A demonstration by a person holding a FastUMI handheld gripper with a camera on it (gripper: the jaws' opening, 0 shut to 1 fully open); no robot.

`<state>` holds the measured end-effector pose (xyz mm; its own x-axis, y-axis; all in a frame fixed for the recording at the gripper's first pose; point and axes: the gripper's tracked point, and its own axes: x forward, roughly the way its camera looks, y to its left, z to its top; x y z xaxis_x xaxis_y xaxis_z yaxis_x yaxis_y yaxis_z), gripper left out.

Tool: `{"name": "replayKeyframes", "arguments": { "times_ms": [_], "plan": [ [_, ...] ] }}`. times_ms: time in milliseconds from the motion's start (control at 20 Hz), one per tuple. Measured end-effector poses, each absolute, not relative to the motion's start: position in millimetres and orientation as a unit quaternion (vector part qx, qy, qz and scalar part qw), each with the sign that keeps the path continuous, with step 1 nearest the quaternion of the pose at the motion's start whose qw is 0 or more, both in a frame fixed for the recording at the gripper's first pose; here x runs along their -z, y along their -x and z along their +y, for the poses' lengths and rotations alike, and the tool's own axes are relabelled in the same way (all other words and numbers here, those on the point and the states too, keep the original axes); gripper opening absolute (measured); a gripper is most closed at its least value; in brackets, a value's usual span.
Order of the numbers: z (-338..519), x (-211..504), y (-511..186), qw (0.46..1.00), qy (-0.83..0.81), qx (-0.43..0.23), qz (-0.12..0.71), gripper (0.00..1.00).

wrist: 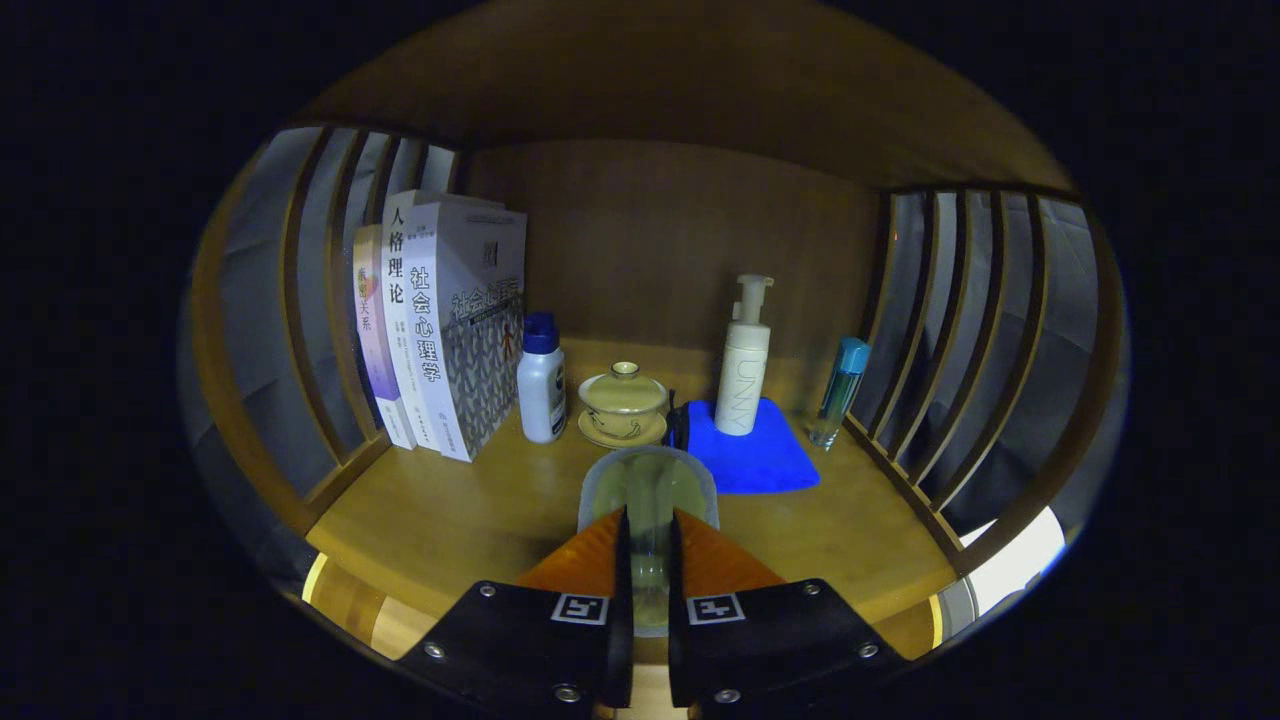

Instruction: Pull open the drawer, take out the items inside it, and place them on the countertop above the cabinet.

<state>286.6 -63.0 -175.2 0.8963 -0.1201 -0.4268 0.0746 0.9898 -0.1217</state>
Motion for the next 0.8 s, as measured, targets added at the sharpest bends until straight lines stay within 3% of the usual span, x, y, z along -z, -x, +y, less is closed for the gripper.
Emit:
{"name": "replayKeyframes", "arguments": {
  "times_ms": [400,750,800],
  "plan": [
    [-72.4,190.6,-317.1,0.968,0.014,0.051,0.244,0.18],
    [-68.9,212.0,-315.0,0.965,0.014,0.038,0.259,0.28],
    [-63.2,207.0,-312.1,0.967,0.002,0.027,0.252,0.45]
  ]
}}
